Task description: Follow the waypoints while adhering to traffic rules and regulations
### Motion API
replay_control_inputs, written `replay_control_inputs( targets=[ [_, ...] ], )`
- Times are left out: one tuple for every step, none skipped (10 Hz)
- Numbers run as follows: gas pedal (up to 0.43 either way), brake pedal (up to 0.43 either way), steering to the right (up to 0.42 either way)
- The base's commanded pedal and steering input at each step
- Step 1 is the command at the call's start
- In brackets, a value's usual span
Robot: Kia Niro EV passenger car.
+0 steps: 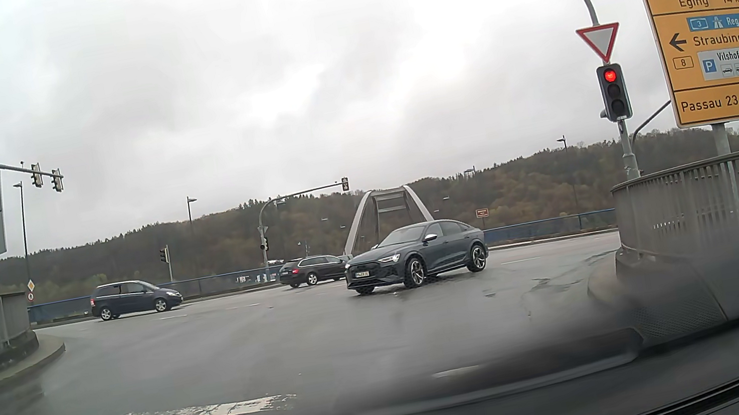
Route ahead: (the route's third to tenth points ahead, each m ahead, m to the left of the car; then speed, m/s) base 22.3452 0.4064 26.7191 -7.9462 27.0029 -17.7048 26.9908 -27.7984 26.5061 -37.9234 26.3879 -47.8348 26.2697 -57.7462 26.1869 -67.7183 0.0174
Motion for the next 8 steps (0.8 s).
replay_control_inputs(
  targets=[
    [0.0,0.256,-0.005],
    [0.0,0.256,-0.005],
    [0.0,0.256,-0.005],
    [0.0,0.256,-0.005],
    [0.0,0.256,-0.005],
    [0.0,0.256,-0.005],
    [0.0,0.256,-0.005],
    [0.0,0.256,-0.005]
  ],
)
